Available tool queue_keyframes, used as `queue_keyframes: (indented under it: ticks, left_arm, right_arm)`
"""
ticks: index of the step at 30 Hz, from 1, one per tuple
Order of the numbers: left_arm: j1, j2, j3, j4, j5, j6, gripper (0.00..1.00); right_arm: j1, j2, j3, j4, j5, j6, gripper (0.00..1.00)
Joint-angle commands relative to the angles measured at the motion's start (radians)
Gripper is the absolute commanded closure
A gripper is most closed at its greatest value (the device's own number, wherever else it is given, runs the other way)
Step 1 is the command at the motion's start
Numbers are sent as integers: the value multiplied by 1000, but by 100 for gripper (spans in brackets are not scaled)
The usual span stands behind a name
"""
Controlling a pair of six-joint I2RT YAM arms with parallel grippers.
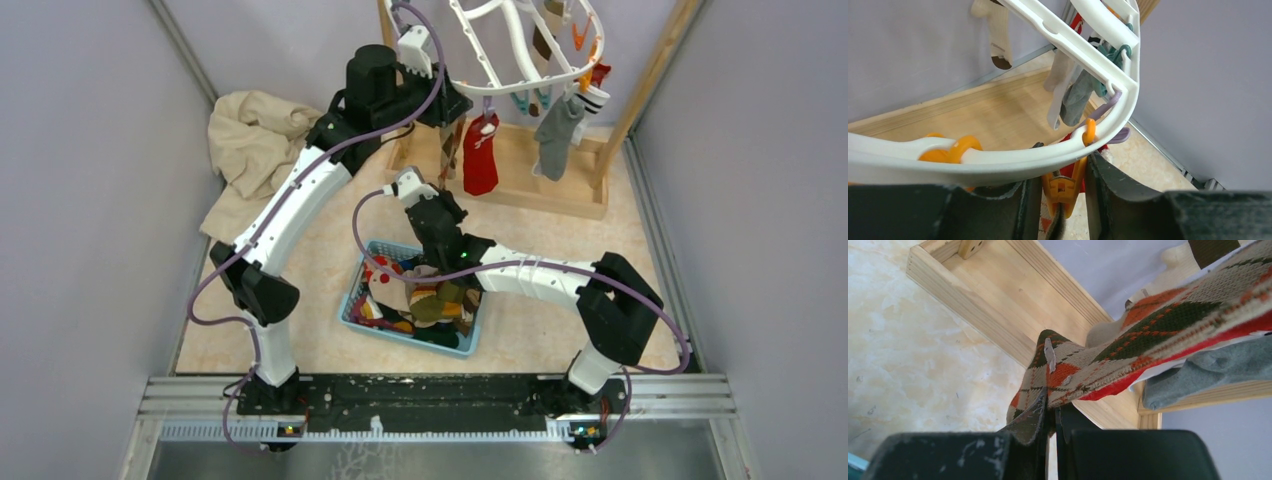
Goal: Remove the socks clipped to the hanger
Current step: Remove the sock from the hanger, then place the sock in the bin.
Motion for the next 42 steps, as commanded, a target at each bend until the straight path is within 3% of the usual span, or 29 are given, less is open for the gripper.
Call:
queue_keyframes:
  ticks: [1,9,16,21,25,30,35,42]
  left_arm:
    - [-6,18,49,60,-11,10,63]
    - [-5,20,54,54,-10,10,83]
    - [-5,18,53,47,-8,13,84]
    - [-6,3,24,49,-13,17,84]
    - [-5,-30,-31,67,-33,22,77]
    - [-3,-57,-78,72,-51,30,70]
    - [-3,-87,-130,87,-49,32,39]
    - [-4,-138,-191,82,-50,29,22]
  right_arm:
    - [15,-12,29,38,16,-5,100]
    - [15,-14,28,38,19,-6,100]
    - [20,-55,28,-8,16,20,100]
    - [48,-143,38,-157,-37,97,100]
    - [79,-246,50,-310,-71,191,100]
    - [102,-334,96,-550,-225,352,100]
    - [116,-389,117,-714,-409,466,100]
    - [127,-431,98,-801,-594,541,100]
